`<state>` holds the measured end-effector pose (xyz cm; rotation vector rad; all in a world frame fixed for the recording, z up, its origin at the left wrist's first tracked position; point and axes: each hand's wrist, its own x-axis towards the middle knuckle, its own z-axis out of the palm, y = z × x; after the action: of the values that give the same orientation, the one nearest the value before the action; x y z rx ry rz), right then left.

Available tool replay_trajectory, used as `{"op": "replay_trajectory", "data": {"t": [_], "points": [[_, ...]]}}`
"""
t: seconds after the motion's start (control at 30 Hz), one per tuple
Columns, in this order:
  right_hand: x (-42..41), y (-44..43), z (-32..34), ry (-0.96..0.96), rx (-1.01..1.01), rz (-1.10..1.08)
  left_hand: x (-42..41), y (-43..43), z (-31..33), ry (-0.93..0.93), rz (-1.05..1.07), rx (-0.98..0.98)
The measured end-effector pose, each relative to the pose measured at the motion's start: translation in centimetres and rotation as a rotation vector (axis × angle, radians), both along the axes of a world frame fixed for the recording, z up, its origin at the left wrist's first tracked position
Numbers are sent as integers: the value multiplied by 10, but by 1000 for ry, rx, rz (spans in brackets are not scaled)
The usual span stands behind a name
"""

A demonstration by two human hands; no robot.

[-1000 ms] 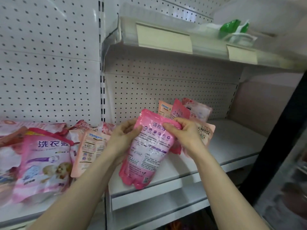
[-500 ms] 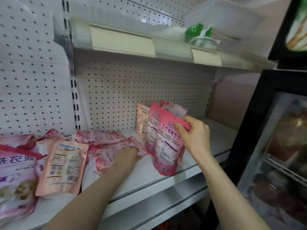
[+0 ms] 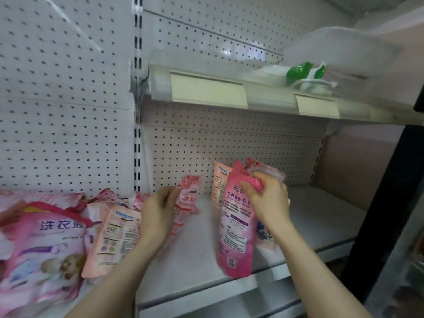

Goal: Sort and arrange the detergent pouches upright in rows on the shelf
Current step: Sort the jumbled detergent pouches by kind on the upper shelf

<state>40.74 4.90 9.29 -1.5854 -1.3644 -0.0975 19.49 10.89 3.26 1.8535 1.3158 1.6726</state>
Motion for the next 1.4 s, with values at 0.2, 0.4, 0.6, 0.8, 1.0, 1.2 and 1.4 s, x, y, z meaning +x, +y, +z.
{"op": "replay_trajectory", "data": {"t": [0.2, 0.4, 0.6, 0.8, 1.0, 1.2, 1.4], "points": [[-30, 40, 12, -155, 27, -42, -23, -18, 2, -248, -26, -49], [-47, 54, 4, -405, -77, -186, -31, -32, -3, -309, -10, -24], [-94, 4, 12, -108, -138, 137, -21, -54, -10, -183, -135, 29], [-74, -1, 44, -146, -632, 124, -31, -66, -19, 265, -336, 71], [-54, 0, 49, -293, -500, -34, -95, -32, -37, 630, 16, 14], [-49, 10, 19, -569, -277, -250, -140, -18, -50, 1030, 64, -61], [-81, 7, 1, -720, 192, -265, -146, -21, -52, 1028, 29, -4]]}}
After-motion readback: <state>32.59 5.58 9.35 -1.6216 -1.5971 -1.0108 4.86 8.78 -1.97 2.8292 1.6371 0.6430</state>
